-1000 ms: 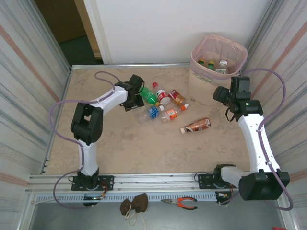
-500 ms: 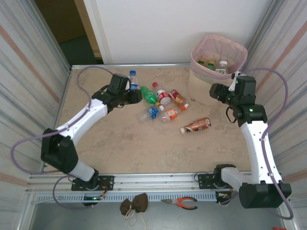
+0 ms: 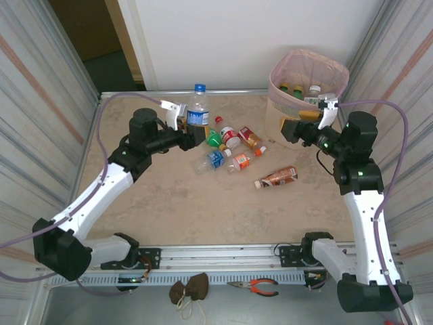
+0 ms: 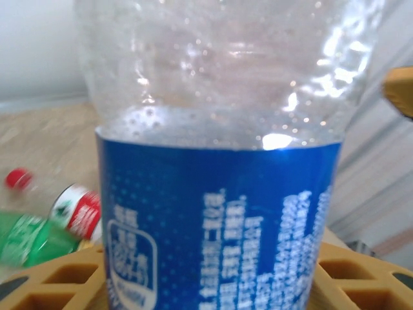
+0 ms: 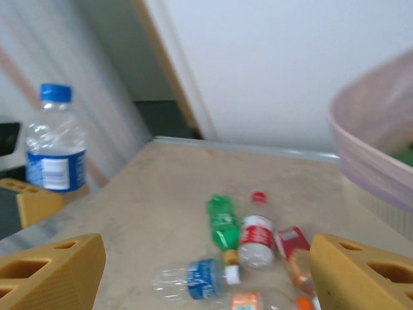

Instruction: Put the plastic bottles in the bin

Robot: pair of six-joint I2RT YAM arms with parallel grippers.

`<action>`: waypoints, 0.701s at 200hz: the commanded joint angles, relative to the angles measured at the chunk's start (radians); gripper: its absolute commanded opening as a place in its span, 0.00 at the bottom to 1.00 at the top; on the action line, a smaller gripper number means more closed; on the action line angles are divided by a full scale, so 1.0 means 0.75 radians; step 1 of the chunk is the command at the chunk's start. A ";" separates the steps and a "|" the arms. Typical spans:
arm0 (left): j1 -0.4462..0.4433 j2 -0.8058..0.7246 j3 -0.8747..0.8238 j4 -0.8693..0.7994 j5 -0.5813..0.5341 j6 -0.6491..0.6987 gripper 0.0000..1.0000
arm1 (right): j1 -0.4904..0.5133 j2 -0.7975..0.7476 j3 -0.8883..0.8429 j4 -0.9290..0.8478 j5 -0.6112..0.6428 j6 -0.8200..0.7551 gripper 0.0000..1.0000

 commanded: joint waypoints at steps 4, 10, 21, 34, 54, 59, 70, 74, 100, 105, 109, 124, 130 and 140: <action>0.006 -0.073 -0.040 0.245 0.252 0.051 0.50 | 0.077 -0.020 -0.012 0.185 -0.254 -0.059 0.81; 0.003 -0.080 -0.048 0.279 0.284 0.049 0.50 | 0.106 -0.019 -0.012 0.200 -0.271 -0.069 0.82; -0.003 -0.091 -0.055 0.328 0.331 0.048 0.50 | 0.164 -0.016 0.000 0.218 -0.289 -0.094 0.83; -0.019 -0.102 -0.057 0.372 0.367 0.052 0.49 | 0.239 -0.004 0.024 0.225 -0.296 -0.118 0.84; -0.051 -0.110 -0.051 0.416 0.418 0.074 0.49 | 0.348 0.028 0.068 0.233 -0.287 -0.135 0.84; -0.062 -0.110 -0.046 0.418 0.431 0.082 0.49 | 0.373 0.038 0.077 0.238 -0.281 -0.135 0.84; -0.083 -0.114 -0.031 0.416 0.450 0.101 0.49 | 0.422 0.057 0.098 0.254 -0.264 -0.132 0.85; -0.089 -0.113 -0.025 0.414 0.459 0.107 0.49 | 0.440 0.065 0.105 0.260 -0.259 -0.130 0.85; -0.131 -0.110 0.002 0.415 0.492 0.139 0.49 | 0.537 0.101 0.157 0.304 -0.225 -0.121 0.85; -0.140 -0.110 0.005 0.420 0.498 0.143 0.49 | 0.553 0.128 0.169 0.311 -0.222 -0.120 0.86; -0.146 -0.108 0.008 0.423 0.500 0.144 0.50 | 0.564 0.143 0.176 0.318 -0.221 -0.120 0.86; -0.164 -0.102 0.017 0.426 0.514 0.151 0.50 | 0.602 0.179 0.210 0.346 -0.217 -0.119 0.86; -0.171 -0.096 0.021 0.426 0.520 0.155 0.49 | 0.617 0.194 0.222 0.354 -0.216 -0.119 0.86; -0.180 -0.090 0.033 0.421 0.522 0.158 0.49 | 0.638 0.219 0.244 0.369 -0.216 -0.118 0.86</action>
